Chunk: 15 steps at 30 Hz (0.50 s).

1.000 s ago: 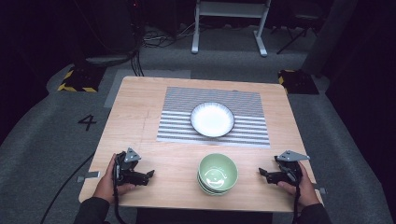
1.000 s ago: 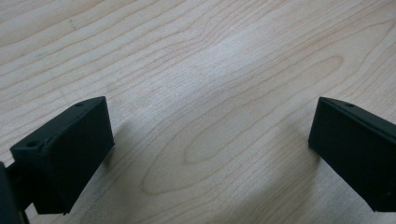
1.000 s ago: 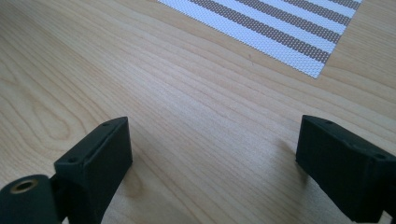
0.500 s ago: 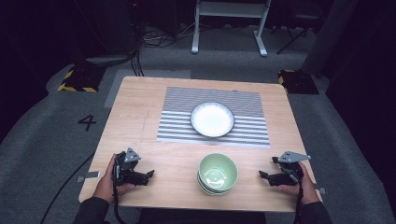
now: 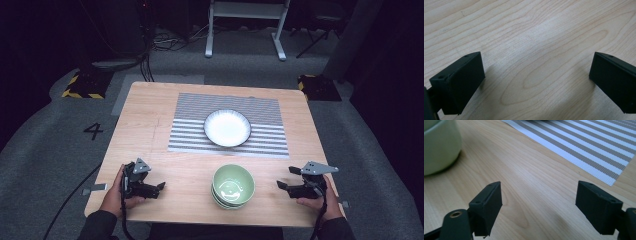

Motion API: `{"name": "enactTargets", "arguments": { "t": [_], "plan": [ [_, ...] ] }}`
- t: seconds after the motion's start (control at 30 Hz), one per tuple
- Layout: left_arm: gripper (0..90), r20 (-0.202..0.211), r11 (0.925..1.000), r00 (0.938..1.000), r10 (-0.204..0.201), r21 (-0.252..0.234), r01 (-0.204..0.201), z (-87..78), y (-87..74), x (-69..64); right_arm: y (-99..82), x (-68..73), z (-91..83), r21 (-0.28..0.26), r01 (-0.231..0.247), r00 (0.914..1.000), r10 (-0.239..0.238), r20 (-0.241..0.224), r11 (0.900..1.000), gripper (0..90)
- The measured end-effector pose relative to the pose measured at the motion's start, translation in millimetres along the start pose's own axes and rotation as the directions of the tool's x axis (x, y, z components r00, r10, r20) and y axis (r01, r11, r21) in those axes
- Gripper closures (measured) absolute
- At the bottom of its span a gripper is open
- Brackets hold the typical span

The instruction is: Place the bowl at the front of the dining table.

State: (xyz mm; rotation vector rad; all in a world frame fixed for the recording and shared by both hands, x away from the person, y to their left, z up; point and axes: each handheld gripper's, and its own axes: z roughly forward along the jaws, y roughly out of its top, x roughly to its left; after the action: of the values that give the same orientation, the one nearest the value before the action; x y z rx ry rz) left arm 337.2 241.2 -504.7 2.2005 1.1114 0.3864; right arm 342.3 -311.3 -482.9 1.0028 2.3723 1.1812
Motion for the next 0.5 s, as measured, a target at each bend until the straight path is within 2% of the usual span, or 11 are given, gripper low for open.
{"name": "enactTargets", "arguments": {
  "t": [0.2,0.27,0.3,0.37,0.5],
  "plan": [
    [0.0,-0.001,1.0,1.0,-0.001,-0.001,0.001,0.1,-0.1,-0.2,7.3,11.6,-6.1,-0.023,0.044,0.9986,-0.045,-0.028,0.9988,21.5],
    [0.0,-0.004,1.0,1.0,0.0,-0.001,0.0,-0.1,-0.2,-0.2,13.8,20.5,-9.6,-0.048,0.072,0.9956,-0.075,-0.057,0.9963,21.9],
    [0.0,-0.004,1.0,1.0,0.0,-0.001,0.0,-0.1,-0.2,-0.2,13.8,20.5,-9.6,-0.048,0.072,0.9956,-0.075,-0.057,0.9963,21.9],
    [0.0,-0.004,1.0,1.0,0.0,-0.001,0.0,-0.1,-0.2,-0.2,18.4,28.7,-10.9,-0.053,0.105,0.991,-0.109,-0.077,0.993,21.9],
    [0.0,-0.003,1.0,1.0,-0.002,-0.001,0.002,-0.1,-0.2,-0.3,21.2,35.2,-10.1,-0.053,0.12,0.987,-0.125,-0.101,0.9914,22.9]
  ]
}}
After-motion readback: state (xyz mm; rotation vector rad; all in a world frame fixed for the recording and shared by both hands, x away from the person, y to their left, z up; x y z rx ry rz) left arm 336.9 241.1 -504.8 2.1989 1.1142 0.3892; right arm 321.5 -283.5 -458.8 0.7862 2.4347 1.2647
